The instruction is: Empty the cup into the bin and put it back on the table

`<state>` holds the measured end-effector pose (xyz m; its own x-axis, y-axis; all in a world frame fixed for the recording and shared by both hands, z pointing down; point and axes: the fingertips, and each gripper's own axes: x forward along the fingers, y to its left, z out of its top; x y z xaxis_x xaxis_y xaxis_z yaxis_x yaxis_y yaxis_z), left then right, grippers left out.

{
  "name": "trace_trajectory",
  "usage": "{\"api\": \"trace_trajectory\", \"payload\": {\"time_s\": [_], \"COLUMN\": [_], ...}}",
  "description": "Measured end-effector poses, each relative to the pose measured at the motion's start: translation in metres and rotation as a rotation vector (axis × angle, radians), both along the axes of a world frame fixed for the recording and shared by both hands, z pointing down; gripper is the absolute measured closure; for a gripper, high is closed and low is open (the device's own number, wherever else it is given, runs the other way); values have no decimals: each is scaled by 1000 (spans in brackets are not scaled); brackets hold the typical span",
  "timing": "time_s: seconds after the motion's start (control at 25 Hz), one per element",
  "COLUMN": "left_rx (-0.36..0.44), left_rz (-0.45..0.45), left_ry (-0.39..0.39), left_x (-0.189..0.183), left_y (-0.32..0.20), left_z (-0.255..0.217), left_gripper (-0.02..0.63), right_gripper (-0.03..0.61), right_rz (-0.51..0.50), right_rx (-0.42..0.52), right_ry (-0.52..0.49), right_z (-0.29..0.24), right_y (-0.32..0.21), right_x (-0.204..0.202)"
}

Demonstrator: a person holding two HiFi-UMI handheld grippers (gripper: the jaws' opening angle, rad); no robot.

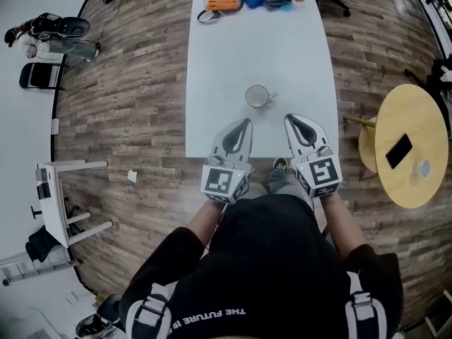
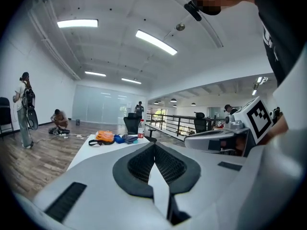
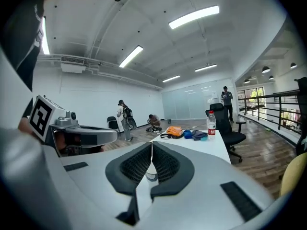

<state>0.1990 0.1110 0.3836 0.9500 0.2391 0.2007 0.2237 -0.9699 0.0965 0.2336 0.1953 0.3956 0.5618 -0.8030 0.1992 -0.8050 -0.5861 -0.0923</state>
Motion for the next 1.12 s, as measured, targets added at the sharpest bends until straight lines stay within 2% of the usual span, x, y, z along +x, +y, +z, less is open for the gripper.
{"api": "trace_trajectory", "payload": {"time_s": [0.2, 0.32, 0.44, 0.6, 0.76, 0.84, 0.88, 0.92, 0.96, 1.12], "left_rx": [12, 28, 75, 28, 39, 32, 28, 25, 25, 81], "left_rz": [23, 21, 50, 50, 100, 112, 117, 124, 132, 173], "left_ry": [-10, -43, -12, -26, -67, -85, -92, -103, -114, -158], "left_x": [19, 22, 28, 33, 38, 42, 45, 48, 51, 64], "left_y": [-18, -28, -30, -38, -38, -41, -42, -42, -42, -41], "left_z": [26, 39, 51, 58, 74, 82, 87, 92, 98, 131], "left_gripper": [594, 594, 594, 592, 592, 582, 535, 417, 332, 282], "right_gripper": [561, 560, 560, 559, 554, 527, 487, 467, 463, 462], "right_rz": [15, 25, 19, 24, 36, 41, 40, 40, 41, 36], "right_rx": [-53, -91, -111, -149, -193, -218, -232, -246, -259, -317], "right_ry": [-2, 0, 8, -5, 0, -7, -9, -8, -7, -27], "right_z": [20, 31, 36, 47, 64, 72, 76, 80, 84, 107], "right_y": [-15, -22, -25, -36, -36, -38, -40, -41, -42, -45], "right_x": [23, 24, 29, 32, 42, 49, 52, 56, 60, 79]}}
